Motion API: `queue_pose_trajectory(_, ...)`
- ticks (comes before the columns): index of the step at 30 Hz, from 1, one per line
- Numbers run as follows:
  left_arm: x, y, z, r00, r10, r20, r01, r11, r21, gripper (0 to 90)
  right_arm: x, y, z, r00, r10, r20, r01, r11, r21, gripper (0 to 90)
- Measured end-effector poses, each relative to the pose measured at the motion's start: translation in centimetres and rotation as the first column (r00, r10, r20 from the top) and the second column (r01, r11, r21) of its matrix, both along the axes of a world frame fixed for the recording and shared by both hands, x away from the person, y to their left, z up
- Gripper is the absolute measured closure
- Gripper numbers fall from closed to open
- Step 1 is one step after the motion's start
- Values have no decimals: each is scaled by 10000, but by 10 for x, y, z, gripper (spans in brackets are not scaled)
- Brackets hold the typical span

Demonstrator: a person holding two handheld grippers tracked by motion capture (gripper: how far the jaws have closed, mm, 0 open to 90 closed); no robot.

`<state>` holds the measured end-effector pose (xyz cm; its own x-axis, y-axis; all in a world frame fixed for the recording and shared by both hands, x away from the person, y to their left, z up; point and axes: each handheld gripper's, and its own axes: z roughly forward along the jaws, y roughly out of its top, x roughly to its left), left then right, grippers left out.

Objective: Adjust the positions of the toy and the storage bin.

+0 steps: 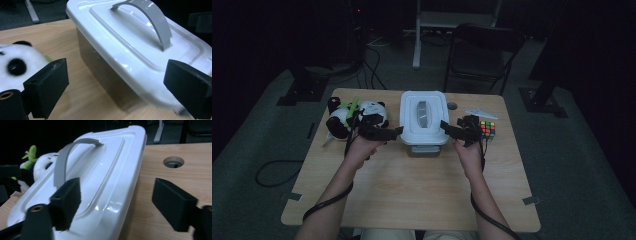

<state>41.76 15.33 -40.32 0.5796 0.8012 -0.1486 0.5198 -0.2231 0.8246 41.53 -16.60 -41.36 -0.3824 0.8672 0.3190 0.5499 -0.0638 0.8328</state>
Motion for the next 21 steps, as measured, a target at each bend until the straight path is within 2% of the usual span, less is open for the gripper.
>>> queue_pose_trajectory(1, 7, -4, -2, 9999, -22, -150, 19, 9997, -231, 66, 2, 1, -1, 9999, -97, -33, 97, 10000, -5, 284)
queue_pose_trajectory(3, 12, -7, -5, 9997, 66, -223, -69, 9998, -163, 67, 6, 4, -4, 9997, -217, -72, 216, 9997, -91, 326)
queue_pose_trajectory(5, 15, -8, -8, 9994, 156, -308, -163, 9996, -213, 134, 10, 5, -7, 9991, -375, -171, 374, 9993, -60, 329)
queue_pose_trajectory(8, 21, -8, -13, 9986, 290, -448, -296, 9995, -117, 135, 13, 7, -10, 9974, -712, -117, 706, 9965, -452, 333)
queue_pose_trajectory(10, 25, -8, -17, 9978, 263, -612, -284, 9990, -337, 135, 15, 8, -12, 9968, -775, -193, 767, 9962, -406, 353)
queue_pose_trajectory(14, 26, -11, -18, 9982, 245, -552, -262, 9992, -299, 148, 16, 7, -16, 9929, -1184, -88, 1179, 9923, -391, 353)
queue_pose_trajectory(16, 27, -13, -19, 9981, 52, -612, -76, 9993, -377, 157, 15, 7, -17, 9915, -1299, 21, 1298, 9906, -425, 375)
queue_pose_trajectory(17, 28, -13, -19, 9980, 28, -628, -54, 9991, -413, 159, 15, 6, -17, 9926, -1210, 16, 1210, 9922, -306, 456)
queue_pose_trajectory(18, 28, -13, -19, 9981, -13, -617, -14, 9990, -449, 173, 17, 3, -17, 9966, -745, -348, 755, 9967, 284, 472)
queue_pose_trajectory(19, 28, -14, -19, 9985, -23, -541, -2, 9989, -458, 190, 20, 2, -18, 9956, -538, -765, 593, 9957, 706, 472)
queue_pose_trajectory(21, 29, -14, -20, 9980, -116, -616, 75, 9978, -665, 242, 22, 2, -19, 9946, -603, -844, 683, 9931, 957, 470)
